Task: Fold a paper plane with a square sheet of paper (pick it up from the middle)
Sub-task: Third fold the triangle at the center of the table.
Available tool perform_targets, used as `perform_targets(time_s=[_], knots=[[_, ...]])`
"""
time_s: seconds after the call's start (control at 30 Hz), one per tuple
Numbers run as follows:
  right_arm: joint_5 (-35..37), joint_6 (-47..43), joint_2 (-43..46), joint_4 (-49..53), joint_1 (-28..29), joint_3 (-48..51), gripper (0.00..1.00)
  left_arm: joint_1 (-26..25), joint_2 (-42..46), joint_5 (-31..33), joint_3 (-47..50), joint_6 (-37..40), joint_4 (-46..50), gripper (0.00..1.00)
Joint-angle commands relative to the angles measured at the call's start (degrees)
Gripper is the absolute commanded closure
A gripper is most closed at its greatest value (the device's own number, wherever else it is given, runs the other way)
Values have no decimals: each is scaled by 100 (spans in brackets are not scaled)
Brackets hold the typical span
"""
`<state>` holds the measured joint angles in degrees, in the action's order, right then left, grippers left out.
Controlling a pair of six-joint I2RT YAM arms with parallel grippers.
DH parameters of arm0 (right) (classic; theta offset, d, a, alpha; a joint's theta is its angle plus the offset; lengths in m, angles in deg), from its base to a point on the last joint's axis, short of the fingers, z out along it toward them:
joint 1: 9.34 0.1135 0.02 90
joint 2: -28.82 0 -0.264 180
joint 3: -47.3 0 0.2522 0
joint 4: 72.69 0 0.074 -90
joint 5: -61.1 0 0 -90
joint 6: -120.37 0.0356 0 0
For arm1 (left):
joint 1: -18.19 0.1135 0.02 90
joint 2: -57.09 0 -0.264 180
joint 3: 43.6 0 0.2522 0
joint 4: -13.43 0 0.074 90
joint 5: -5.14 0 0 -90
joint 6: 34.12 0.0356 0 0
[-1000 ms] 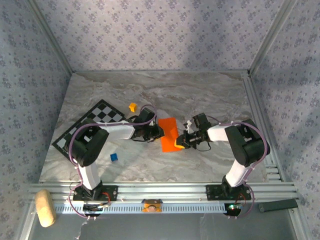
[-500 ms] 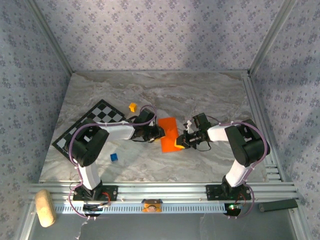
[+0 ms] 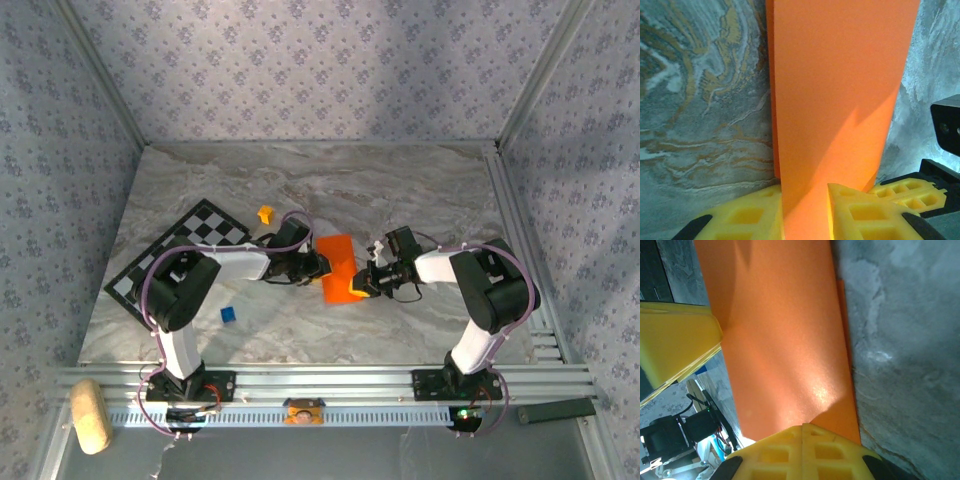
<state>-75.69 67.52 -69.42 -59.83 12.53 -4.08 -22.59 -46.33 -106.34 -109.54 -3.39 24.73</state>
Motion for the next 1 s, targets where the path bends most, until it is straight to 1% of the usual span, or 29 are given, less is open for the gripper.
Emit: perform_targets(time_s=[0.0, 0.07, 0.2, 0.3, 0.43, 0.53, 0.67, 0.73, 0.8, 0.87, 0.93, 0.97], knots=[[783, 135, -199, 403, -47, 240, 99, -2, -32, -42, 102, -110, -197, 74], [773, 135, -192, 405, -47, 243, 99, -3, 9, -34, 124, -108, -225, 74], [779, 129, -162, 411, -47, 239, 99, -2, 58, -15, 132, -110, -238, 78], [728, 172, -121, 332, -54, 255, 98, -4, 84, 1, 146, -125, -237, 83], [573, 271, 67, 24, -46, 314, 95, -8, 180, 29, 138, -181, -200, 92], [645, 238, 430, -48, -34, 332, 90, 0, 266, 21, 44, -144, 42, 96], [911, 4, 1098, 177, -38, 355, 85, 8, 398, 82, 9, -129, 249, 97], [1025, -68, 1374, 393, -41, 344, 84, 10, 451, 99, 7, -118, 317, 97], [1005, -460, 1604, 541, 3, 319, 82, 12, 487, 87, 4, -135, 368, 97], [1245, -767, 1816, 789, 174, 242, 79, 15, 506, 56, -28, -151, 419, 97], [1743, -1008, 2145, 920, 443, 240, 73, 12, 507, 45, -51, -206, 495, 97], [1908, -1087, 2285, 889, 569, 270, 66, 14, 508, 38, -55, -229, 517, 97]])
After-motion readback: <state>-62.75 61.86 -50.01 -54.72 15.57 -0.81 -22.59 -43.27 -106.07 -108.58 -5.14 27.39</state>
